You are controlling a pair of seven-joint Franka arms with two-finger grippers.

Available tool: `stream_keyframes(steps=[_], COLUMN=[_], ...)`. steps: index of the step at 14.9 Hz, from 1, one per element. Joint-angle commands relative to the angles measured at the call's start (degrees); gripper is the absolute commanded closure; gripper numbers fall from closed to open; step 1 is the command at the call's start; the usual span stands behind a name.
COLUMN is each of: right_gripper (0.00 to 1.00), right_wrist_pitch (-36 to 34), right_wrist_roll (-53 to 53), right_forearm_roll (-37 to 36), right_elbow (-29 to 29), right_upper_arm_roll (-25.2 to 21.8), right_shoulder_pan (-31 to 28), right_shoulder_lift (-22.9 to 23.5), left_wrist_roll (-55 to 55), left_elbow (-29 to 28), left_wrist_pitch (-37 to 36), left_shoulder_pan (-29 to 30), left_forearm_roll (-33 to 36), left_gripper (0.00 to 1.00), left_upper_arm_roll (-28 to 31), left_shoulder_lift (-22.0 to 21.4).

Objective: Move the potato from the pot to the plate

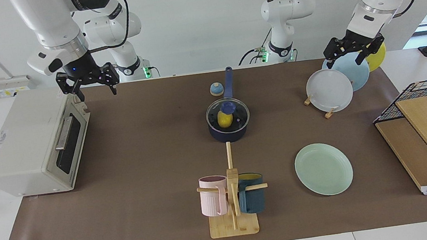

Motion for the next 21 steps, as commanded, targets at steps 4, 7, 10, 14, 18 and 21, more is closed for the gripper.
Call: stream_keyframes(steps=[4,7,10,14,18,21], right_gripper=[0.0,0.0,0.0,0.0,0.0,0.0], right_wrist_pitch=[2.68,2.68,4.25,6.63,12.7,15.51], right_wrist_roll=[6.28,12.69,20.49,29.47,33.97,36.08], right_forearm_roll=[2.25,2.17,1.9,1.73,1.47,-0.2], right_elbow=[2.92,8.02,10.31,14.01,11.03,10.76], right_upper_arm_roll=[0.19,0.28,0.28,0.37,0.37,0.37], right_shoulder_pan=[6.17,10.91,17.41,24.18,28.93,31.93], right_shoulder_lift=[6.1,11.99,15.86,19.65,19.74,22.28], left_wrist_roll=[-0.28,-0.28,-0.28,-0.28,-0.28,-0.28], left_elbow=[0.43,0.43,0.43,0.43,0.43,0.43], left_wrist_pitch=[-0.33,-0.33,-0.33,-0.33,-0.33,-0.33], left_shoulder_pan=[-0.83,-0.83,-0.83,-0.83,-0.83,-0.83], left_forearm_roll=[-0.33,-0.33,-0.33,-0.33,-0.33,-0.33], left_gripper=[0.0,0.0,0.0,0.0,0.0,0.0], left_upper_arm_roll=[0.84,0.84,0.84,0.84,0.75,0.75], left_shoulder_lift=[0.04,0.04,0.04,0.04,0.04,0.04])
